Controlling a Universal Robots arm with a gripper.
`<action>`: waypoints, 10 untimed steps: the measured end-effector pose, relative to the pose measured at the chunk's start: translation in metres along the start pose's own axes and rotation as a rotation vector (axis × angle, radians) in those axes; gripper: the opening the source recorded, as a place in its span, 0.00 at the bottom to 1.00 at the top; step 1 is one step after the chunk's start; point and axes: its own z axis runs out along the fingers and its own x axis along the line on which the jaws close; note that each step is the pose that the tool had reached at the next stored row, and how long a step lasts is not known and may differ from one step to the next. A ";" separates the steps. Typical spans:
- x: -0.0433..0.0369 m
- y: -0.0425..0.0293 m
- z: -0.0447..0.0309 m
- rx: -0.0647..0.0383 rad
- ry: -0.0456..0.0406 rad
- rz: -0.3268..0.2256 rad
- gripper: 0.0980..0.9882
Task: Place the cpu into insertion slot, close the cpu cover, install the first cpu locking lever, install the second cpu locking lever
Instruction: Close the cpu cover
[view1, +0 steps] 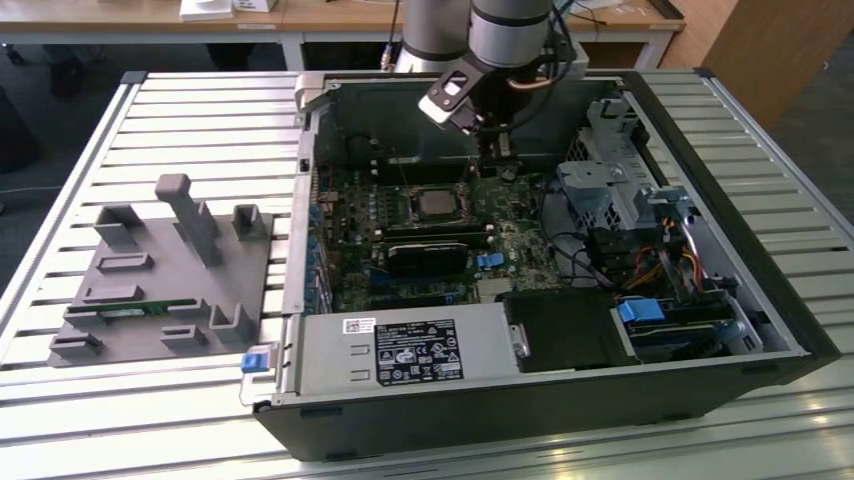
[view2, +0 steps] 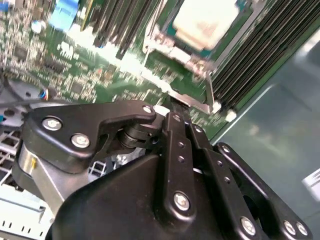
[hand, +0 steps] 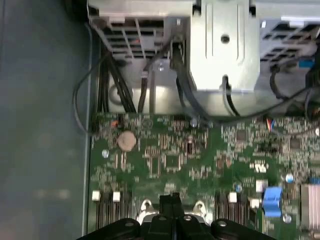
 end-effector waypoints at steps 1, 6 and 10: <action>0.0000 -0.0035 -0.0002 0.000 0.0000 0.000 0.01; 0.0001 -0.0185 -0.0004 0.000 0.0001 0.000 0.01; 0.0000 -0.0191 0.0023 0.003 -0.0001 0.000 0.01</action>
